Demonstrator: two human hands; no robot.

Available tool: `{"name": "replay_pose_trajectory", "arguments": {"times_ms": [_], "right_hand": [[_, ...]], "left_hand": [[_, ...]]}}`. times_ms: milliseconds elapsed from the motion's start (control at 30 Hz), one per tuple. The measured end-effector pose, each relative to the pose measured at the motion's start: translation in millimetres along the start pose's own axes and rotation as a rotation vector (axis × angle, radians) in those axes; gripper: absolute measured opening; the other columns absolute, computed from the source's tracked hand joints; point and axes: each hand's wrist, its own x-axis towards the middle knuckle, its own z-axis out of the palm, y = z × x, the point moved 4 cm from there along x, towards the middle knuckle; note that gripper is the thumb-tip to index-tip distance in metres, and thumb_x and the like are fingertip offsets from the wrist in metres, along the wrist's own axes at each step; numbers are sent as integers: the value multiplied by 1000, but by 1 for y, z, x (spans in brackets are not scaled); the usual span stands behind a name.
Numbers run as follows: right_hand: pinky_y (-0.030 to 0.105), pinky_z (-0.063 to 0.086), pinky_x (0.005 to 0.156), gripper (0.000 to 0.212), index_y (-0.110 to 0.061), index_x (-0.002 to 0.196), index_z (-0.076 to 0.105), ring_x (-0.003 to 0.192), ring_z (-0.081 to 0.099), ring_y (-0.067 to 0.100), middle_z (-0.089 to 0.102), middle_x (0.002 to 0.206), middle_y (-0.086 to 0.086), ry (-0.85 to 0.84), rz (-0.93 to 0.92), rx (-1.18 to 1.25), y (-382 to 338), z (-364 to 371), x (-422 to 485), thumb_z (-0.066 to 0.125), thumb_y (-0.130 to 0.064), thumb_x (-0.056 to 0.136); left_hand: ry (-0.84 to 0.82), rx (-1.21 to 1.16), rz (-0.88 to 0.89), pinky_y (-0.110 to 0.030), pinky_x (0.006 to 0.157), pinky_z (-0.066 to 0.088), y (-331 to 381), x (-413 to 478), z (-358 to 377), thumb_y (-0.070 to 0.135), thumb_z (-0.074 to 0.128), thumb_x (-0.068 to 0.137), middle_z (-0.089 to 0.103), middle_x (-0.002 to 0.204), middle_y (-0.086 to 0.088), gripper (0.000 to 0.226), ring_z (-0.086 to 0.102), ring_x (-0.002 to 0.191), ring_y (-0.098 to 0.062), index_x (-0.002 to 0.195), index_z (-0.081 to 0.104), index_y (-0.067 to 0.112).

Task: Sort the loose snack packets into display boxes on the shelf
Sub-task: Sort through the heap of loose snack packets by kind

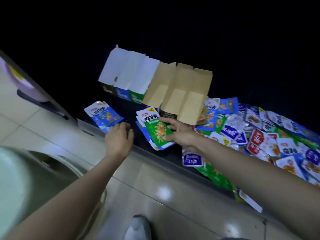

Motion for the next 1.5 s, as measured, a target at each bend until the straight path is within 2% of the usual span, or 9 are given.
{"name": "replay_pose_trajectory", "arguments": {"times_ms": [100,233,433,567,767,900,1100,1300,1500], "right_hand": [[12,52,67,71,-21,140,47,90,57,7,50,111,5,39,5,-22,-5,23,36,55,22,83],[11,51,64,65,-19,136,50,87,57,8,50,109,4,60,19,-42,-7,52,76,55,20,84],[20,51,73,50,-11,130,44,101,56,16,52,127,14,117,2,-53,-16,88,126,55,14,88],[27,43,95,56,-8,143,32,120,53,23,49,138,14,48,-3,-162,-22,106,144,52,6,93],[26,19,117,63,-18,150,31,148,18,23,15,161,8,-92,-81,-452,-19,97,128,55,-3,94],[13,46,86,37,-4,129,55,104,61,16,62,122,16,-68,-237,-433,-22,60,85,50,4,93],[27,54,63,27,-8,98,70,62,64,16,70,77,9,132,-363,-484,-8,-43,-19,48,5,90],[38,51,58,18,-22,100,63,59,61,10,66,68,-13,522,-255,-674,45,-176,-131,49,-11,97],[41,38,98,56,-14,142,37,130,38,33,38,142,13,819,261,-854,126,-265,-210,58,-17,91]], "left_hand": [[-121,224,17,-42,112,25,-30,18,5,25,48,98,34,155,-10,49,23,145,-30,145,41,13],[-231,378,18,-41,119,9,-52,36,14,30,39,101,10,164,-3,63,2,151,-24,156,12,17],[-137,152,-27,-39,116,15,-68,46,8,15,48,94,35,153,-16,63,22,146,-30,151,25,5],[-93,116,41,-46,111,27,-71,46,3,8,56,89,24,157,-21,70,27,142,-38,153,28,16],[-169,235,14,-45,115,21,-70,48,4,18,51,94,20,159,-19,53,19,145,-38,147,43,21],[76,191,154,-51,87,42,-30,43,-3,24,42,84,55,120,-28,43,51,108,-46,114,65,3],[227,2,522,-44,71,36,101,5,18,12,43,79,51,91,-17,21,46,83,-35,94,57,5],[-122,-35,907,-44,75,43,232,-41,95,18,47,82,54,98,-13,24,52,92,-36,100,60,9],[-633,282,989,-43,119,17,301,-80,172,37,43,102,5,164,-1,59,6,150,-24,155,19,30]]}}
